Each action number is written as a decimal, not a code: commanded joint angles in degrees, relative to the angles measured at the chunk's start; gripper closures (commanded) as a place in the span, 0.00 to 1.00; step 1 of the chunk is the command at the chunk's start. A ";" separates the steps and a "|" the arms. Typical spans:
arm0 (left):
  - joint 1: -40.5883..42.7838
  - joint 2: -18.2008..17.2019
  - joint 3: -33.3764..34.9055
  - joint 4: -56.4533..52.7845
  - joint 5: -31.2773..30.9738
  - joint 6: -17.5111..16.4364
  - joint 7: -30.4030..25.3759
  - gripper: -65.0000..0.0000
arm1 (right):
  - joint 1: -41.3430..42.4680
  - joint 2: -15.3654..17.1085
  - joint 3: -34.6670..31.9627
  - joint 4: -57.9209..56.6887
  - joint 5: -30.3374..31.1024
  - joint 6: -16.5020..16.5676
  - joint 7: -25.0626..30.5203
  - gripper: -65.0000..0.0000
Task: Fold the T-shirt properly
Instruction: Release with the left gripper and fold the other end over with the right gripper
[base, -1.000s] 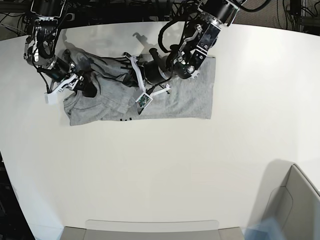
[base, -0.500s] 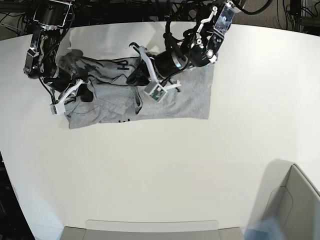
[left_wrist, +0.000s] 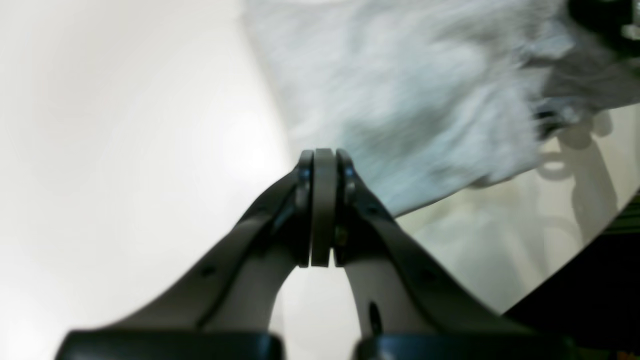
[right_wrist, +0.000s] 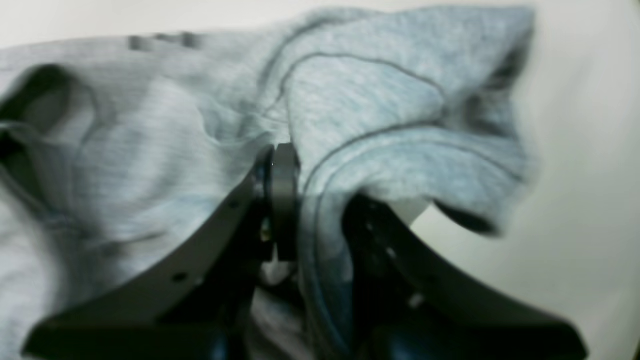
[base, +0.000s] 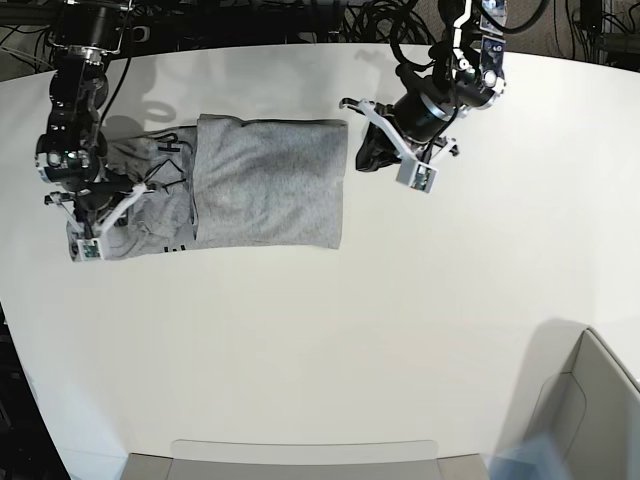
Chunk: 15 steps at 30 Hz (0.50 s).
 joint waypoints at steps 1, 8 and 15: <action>0.05 -0.01 -1.47 1.05 -0.62 -0.38 0.38 1.00 | 0.83 -0.50 -1.92 3.67 -2.08 -0.73 0.01 1.00; -0.30 -0.01 -8.50 1.05 -0.62 -0.47 6.97 1.00 | 0.92 -7.71 -17.39 12.99 -19.84 -2.23 -4.92 1.00; -0.21 -0.01 -12.55 1.05 -0.62 -0.56 6.97 1.00 | 0.92 -14.74 -30.49 12.20 -35.04 -2.32 -4.74 1.00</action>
